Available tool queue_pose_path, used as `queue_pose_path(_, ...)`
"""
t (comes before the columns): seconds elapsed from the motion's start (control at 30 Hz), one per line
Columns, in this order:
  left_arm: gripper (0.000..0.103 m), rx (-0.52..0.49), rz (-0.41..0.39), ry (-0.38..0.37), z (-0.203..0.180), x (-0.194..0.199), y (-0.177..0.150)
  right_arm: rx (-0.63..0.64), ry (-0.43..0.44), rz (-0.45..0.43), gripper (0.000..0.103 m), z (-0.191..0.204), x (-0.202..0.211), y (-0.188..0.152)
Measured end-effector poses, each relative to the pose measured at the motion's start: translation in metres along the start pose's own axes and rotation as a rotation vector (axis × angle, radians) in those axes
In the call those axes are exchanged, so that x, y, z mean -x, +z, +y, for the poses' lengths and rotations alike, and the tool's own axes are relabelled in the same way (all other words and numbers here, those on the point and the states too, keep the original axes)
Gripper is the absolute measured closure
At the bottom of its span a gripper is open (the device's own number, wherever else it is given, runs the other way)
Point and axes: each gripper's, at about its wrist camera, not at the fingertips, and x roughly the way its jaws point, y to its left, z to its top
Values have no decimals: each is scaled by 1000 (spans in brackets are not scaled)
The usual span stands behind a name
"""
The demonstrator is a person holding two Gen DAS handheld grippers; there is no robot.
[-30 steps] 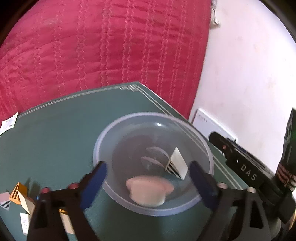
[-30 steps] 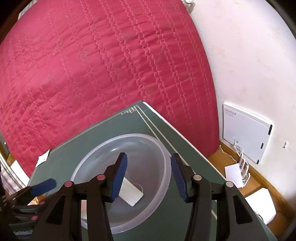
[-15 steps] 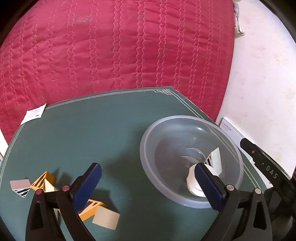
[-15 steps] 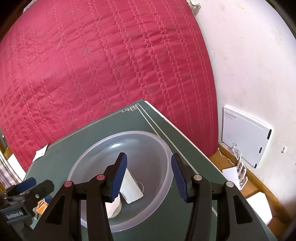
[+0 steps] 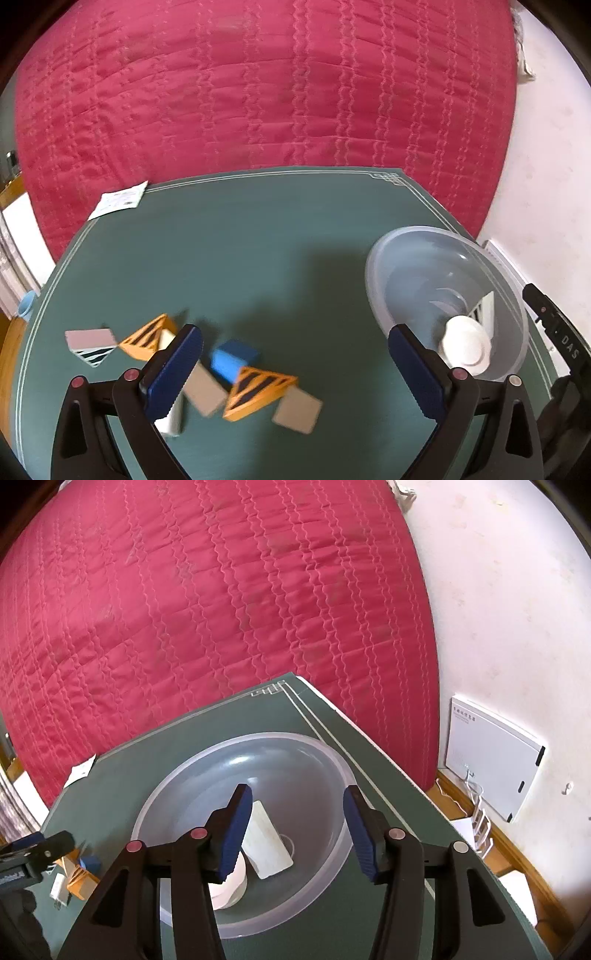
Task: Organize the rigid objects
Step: 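Release the plate into the clear bowl with the left gripper while the right releases the white block, then grasp the white phone charger with the left gripper while the right moves toward the wooden block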
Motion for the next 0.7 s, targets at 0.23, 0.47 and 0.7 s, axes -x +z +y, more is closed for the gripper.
queue_pose_path(0.23,1,45,-6,60,34,10,-6,12,0,1,47,4,0,-2)
queue_pose_path(0.47,1,88,4,128,68,17,-18,19,5,0,42,6,-1,-4)
queue_pose_path(0.7,1,101,49,184,96,15,-40,34,4,-5,42,10,-1,-5)
